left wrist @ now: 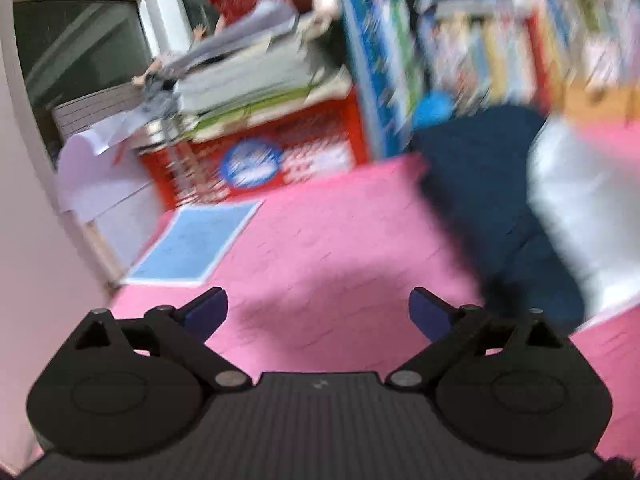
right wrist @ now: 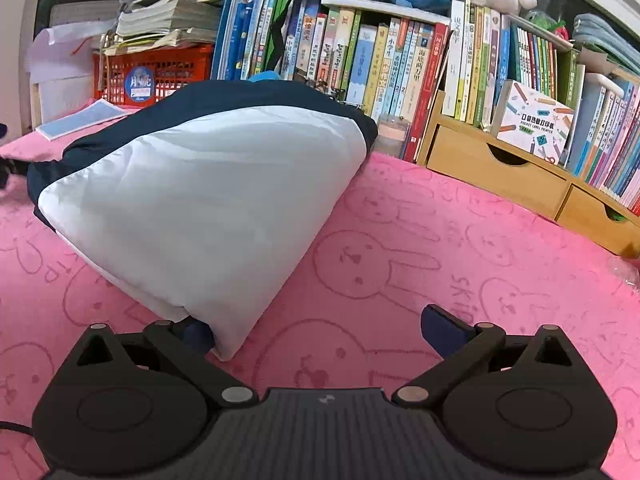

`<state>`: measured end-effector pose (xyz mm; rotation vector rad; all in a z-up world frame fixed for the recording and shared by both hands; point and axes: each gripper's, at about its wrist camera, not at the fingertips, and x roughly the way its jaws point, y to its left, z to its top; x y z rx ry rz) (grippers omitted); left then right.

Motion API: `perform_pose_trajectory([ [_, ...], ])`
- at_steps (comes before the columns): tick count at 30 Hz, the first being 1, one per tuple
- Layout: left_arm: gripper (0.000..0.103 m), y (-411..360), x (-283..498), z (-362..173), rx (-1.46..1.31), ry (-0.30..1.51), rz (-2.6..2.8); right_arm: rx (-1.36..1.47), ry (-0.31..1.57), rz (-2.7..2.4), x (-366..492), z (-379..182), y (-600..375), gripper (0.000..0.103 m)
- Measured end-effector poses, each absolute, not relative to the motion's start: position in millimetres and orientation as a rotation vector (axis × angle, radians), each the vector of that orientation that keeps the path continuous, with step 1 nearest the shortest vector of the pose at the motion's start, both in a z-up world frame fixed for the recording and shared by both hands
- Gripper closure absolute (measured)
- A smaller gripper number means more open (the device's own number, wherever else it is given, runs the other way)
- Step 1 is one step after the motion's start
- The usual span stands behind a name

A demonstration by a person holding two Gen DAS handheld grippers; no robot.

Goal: Fold clothes

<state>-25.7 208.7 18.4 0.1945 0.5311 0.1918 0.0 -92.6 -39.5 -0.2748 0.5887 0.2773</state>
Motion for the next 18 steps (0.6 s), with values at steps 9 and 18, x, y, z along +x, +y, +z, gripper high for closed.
perform_pose_trajectory([
  [9, 0.002, 114.9, -36.6, 15.3, 0.219, 0.447, -0.103, -0.284, 0.587, 0.273, -1.8, -38.8, -89.9, 0.0],
  [18, 0.001, 131.9, -13.5, -20.3, 0.238, 0.555, 0.075, -0.324, 0.549, 0.246, -7.8, -37.2, -85.1, 0.0],
])
